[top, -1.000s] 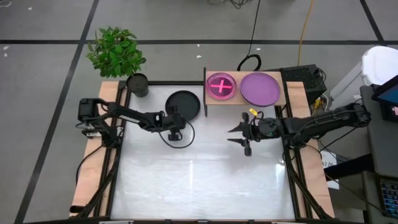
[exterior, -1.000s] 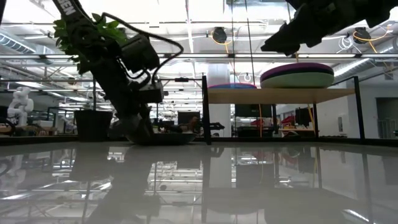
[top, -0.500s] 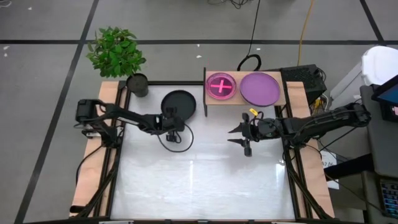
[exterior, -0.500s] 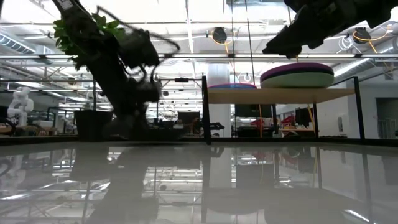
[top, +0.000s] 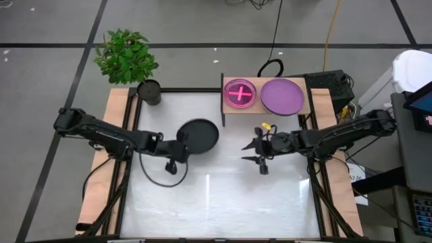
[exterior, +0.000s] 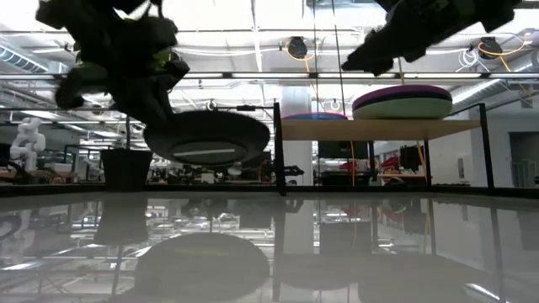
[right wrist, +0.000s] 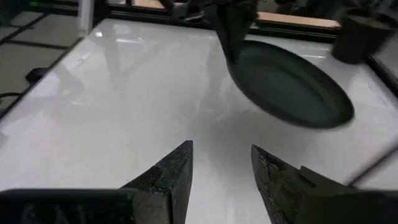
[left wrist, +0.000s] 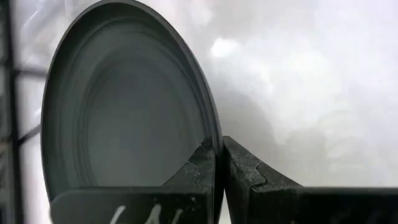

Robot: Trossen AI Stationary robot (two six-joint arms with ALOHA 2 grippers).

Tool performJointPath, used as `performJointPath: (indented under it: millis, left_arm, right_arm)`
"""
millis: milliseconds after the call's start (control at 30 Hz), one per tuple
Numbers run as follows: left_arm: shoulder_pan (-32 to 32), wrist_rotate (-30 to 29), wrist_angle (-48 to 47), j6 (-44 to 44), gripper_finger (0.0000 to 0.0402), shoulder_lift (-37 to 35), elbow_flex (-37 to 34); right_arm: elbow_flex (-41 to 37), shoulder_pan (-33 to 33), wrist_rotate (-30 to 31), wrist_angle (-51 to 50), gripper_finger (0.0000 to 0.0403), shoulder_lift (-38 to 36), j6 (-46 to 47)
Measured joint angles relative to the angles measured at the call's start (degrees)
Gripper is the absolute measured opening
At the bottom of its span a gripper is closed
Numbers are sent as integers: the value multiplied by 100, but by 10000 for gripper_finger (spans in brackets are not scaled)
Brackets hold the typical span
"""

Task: Place and stack plates onto a shelf
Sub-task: Stack the big black plate on top of the big violet plate on the shelf

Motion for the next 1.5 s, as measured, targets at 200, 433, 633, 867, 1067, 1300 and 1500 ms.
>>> performJointPath:
  millis: [200,433,633,867,1067,1300,1500]
  left_arm:
    - [-494,346,1,8,13,52,146]
    - [-878,394,0,135,13,58,416]
    - [-1094,503,10,408,13,58,637]
    - [-1130,508,3,649,13,58,683]
    - [-1128,514,194,834,21,61,683]
    - [-1106,596,612,1223,35,61,683]
    - [-1108,575,941,1289,41,63,676]
  right_arm:
    - [1037,258,-59,-491,144,1038,-238]
    - [2233,425,-40,-1411,144,2052,-506]
    - [2679,446,-35,-1644,144,2395,-722]
    - [2687,444,-49,-1865,144,2390,-990]
    - [2686,442,-163,-1911,123,2389,-1158]
    - [2677,449,-430,-2144,34,2390,-1425]
    - [2676,573,-478,-2175,10,2382,-1482]
